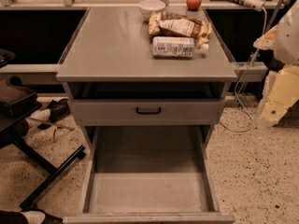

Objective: Close middle drawer

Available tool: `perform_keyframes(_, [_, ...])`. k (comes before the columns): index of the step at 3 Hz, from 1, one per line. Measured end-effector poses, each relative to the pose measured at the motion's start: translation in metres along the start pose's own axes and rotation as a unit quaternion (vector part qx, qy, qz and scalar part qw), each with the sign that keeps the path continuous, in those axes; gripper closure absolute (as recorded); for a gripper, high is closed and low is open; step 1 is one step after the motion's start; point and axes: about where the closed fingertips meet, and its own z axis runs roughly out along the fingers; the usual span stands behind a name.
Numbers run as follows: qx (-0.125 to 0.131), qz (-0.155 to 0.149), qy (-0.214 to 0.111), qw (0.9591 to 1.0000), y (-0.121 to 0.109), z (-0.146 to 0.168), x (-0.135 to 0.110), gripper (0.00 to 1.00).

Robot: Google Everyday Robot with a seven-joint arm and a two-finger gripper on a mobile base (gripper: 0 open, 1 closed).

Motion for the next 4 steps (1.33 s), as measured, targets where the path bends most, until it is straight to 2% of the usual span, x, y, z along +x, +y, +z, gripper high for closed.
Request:
perform_keyframes(1, [0.003, 0.001, -0.002, 1.0, 0.0, 0.001, 0.001, 0.0])
perform_keyframes(2, [-0.005, 0.011, -0.008, 0.9999, 0.007, 0.018, 0.013, 0.0])
perform_keyframes(3, [-0.02, 0.023, -0.015, 0.9994, 0.019, 0.044, 0.027, 0.0])
perform_keyframes(4, [-0.045, 0.03, -0.026, 0.9982, 0.04, 0.082, 0.039, 0.0])
